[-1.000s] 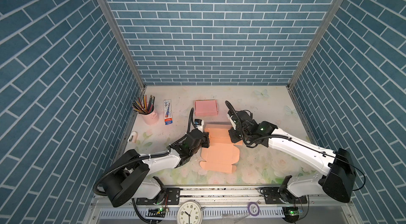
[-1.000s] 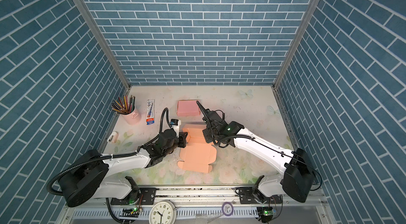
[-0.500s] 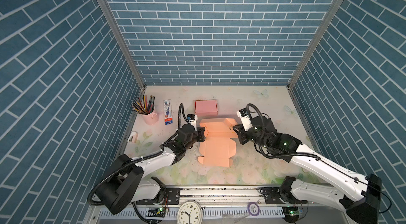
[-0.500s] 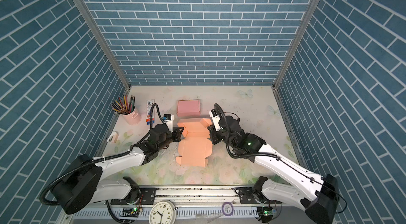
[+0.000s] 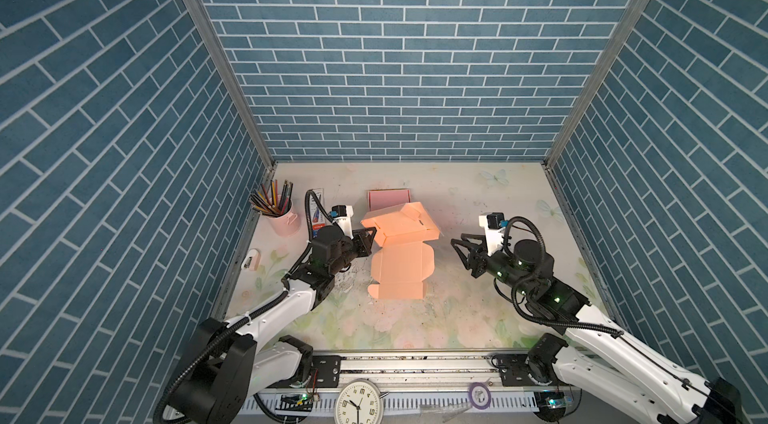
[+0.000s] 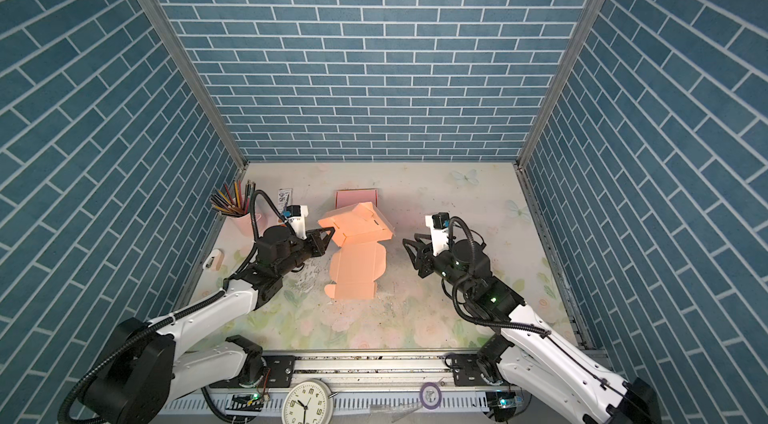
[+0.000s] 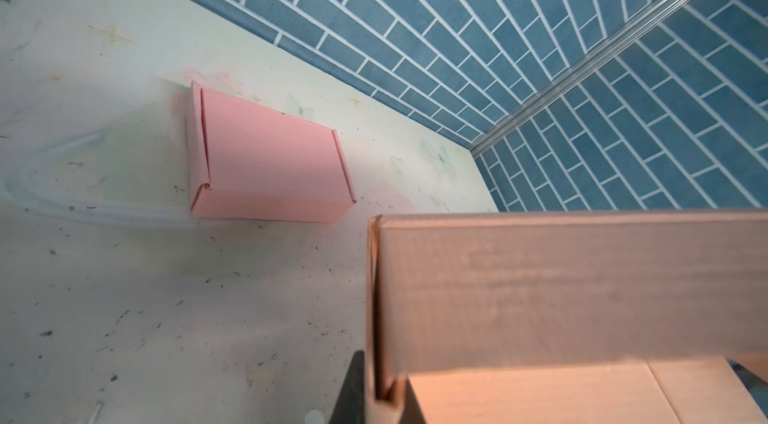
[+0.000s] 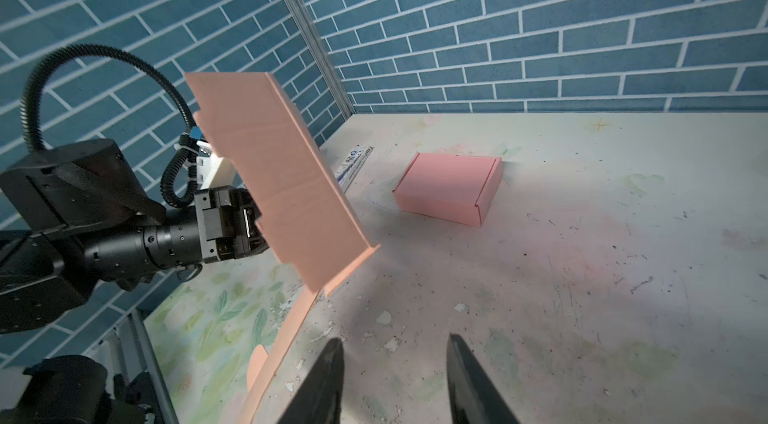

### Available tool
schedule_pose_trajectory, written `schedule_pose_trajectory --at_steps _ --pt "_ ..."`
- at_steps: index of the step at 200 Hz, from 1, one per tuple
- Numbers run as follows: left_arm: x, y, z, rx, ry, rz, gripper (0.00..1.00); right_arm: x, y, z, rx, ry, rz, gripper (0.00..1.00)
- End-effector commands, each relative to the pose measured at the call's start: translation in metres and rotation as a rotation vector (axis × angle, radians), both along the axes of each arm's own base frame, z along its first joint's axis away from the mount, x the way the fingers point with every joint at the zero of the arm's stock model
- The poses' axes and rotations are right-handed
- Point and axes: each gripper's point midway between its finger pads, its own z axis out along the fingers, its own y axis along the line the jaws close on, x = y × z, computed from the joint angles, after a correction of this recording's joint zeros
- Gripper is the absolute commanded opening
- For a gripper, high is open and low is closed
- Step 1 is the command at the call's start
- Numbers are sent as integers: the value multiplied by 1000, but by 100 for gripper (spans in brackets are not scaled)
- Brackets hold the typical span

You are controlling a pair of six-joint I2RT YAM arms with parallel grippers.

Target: Fold the paper box

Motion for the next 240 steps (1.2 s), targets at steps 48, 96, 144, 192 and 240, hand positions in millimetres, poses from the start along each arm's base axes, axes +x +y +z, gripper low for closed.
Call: schedule_pose_trajectory --at_steps 48,96,144,192,240 --pt "-9 -14 45 -169 -37 -105 11 -9 22 34 184 -89 144 43" --pt "-10 -14 44 -168 -37 -106 11 -21 37 47 192 -139 263 44" --pt "-9 -10 25 -136 -10 -87 11 -19 43 39 61 -129 264 49" --pt "-8 -6 9 -85 8 -67 11 -6 44 42 28 -106 216 54" --pt "-9 -4 0 -62 17 -61 11 11 37 39 11 -70 113 51"
